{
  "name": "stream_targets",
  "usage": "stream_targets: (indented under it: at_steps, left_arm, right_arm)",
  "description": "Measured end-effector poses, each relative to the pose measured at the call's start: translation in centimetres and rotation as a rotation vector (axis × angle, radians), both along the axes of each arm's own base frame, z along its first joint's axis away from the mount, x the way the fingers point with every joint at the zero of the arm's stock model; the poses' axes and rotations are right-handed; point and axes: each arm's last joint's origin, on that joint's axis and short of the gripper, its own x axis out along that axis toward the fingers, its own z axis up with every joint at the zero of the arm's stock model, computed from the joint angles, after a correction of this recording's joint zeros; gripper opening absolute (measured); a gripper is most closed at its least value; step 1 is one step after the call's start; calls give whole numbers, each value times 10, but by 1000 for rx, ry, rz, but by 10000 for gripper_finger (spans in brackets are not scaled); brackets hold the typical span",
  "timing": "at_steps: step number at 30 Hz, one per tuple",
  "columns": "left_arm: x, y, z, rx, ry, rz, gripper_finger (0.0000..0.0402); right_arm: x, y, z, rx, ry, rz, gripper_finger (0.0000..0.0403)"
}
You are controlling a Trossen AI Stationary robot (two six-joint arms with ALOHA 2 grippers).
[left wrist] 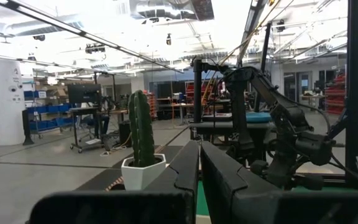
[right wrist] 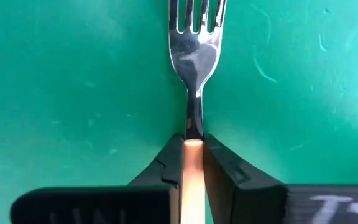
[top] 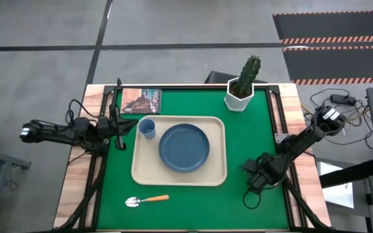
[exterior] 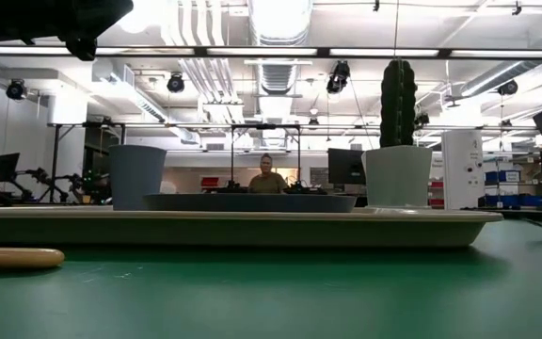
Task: Pick and place plate/cup/fork/spoon on tray
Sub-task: Put the orange fork on the white serving tray on the left of the blue plate
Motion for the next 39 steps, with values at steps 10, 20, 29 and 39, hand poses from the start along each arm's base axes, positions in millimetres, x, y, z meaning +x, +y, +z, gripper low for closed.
stream_targets:
  at_steps: [10,20,29,39]
  left_arm:
    - [0,0,0,0,-1,0,0]
    - [-1,0,2,-3,-27,0,0]
    - [-1,0,3,-3,-28,0,0]
    - [-3,0,9,-14,-94,-2,0]
  right_arm:
    - [11,-2,57,102,-212,-387,25]
    - [33,-16,78,65,-379,-641,35]
    - [67,-23,104,92,-479,-834,37]
    - [132,-28,101,98,-417,-955,38]
